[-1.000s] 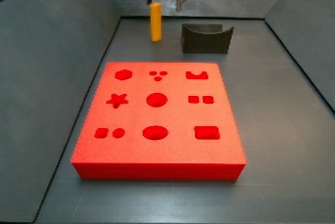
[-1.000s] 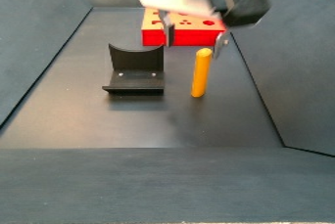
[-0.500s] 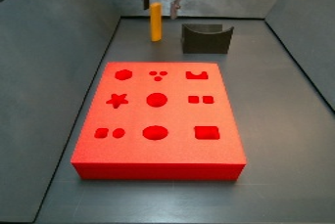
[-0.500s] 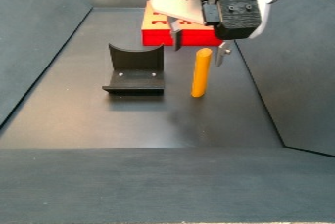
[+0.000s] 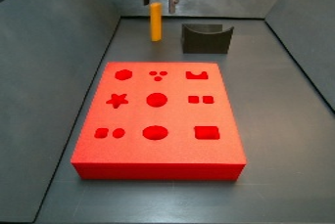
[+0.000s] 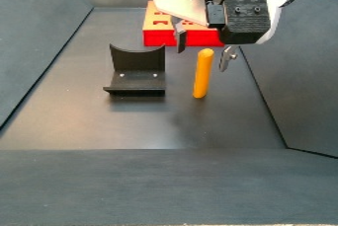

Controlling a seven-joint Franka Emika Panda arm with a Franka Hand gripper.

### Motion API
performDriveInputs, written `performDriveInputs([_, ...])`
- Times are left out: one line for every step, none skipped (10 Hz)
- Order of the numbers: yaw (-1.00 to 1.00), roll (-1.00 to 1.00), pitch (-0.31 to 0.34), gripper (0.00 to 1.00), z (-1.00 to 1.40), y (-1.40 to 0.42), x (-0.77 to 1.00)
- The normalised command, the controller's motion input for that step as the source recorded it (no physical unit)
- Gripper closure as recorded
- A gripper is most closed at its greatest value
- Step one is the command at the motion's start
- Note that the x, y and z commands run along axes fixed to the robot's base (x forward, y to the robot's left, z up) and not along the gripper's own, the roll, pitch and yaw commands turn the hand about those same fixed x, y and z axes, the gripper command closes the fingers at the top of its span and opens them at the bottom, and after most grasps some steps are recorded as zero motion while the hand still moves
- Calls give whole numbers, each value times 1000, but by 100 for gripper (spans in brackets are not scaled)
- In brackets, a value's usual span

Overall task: Pick up the oval object. Move up. Move to above the board. Insert the oval object.
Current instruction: Pick up the oval object.

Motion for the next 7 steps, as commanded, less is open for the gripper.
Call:
performDriveInputs([0,0,-104,0,-174,-60,49])
performDriveInputs([0,40,-39,0,-120,-66,-17])
performDriveInputs([0,0,-89,0,-243,-86,-31])
performDriveInputs([0,13,-51,0,-160,-46,-103])
performDriveInputs([0,19,0,0,-66,0,-114])
performDriveInputs([0,0,0,100,0,0,0])
performDriveInputs([0,0,0,100,0,0,0])
